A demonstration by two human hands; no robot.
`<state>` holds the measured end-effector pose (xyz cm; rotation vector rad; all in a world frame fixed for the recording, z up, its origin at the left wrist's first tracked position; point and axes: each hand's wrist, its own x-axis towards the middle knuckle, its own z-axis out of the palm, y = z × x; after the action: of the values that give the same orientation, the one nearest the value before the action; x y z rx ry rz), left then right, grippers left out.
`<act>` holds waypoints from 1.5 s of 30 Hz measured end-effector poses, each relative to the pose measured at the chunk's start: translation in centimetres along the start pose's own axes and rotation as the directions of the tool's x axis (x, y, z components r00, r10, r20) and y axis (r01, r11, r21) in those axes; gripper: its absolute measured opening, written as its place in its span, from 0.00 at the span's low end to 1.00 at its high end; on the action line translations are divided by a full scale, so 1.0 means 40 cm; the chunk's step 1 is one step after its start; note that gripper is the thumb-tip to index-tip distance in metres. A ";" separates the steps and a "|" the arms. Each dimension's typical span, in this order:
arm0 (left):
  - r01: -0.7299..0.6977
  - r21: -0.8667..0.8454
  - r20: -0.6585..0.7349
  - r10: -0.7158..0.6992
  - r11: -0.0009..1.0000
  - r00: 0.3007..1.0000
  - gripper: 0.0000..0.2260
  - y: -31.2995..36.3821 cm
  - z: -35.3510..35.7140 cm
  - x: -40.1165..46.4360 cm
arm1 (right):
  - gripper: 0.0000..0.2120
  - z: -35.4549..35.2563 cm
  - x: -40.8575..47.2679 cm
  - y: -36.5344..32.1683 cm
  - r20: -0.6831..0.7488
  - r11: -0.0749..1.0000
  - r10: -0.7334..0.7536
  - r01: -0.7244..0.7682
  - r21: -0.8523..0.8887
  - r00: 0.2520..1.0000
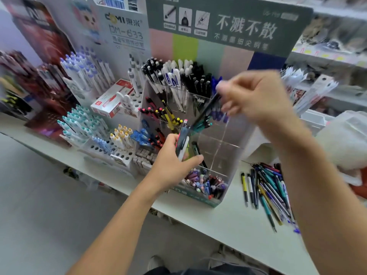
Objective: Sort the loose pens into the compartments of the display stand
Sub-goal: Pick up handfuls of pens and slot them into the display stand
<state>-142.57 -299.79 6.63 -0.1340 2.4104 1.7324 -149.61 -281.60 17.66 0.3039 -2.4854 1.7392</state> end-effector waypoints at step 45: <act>0.114 -0.858 0.083 -0.085 0.500 0.993 0.11 -0.035 -0.173 -0.041 | 0.08 0.313 0.307 -0.077 0.152 0.715 -0.426 0.435 -0.548 0.892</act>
<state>-141.31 -306.83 7.77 -0.3532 1.2077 2.6661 -160.44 -295.68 18.47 0.7604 -2.5199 0.7652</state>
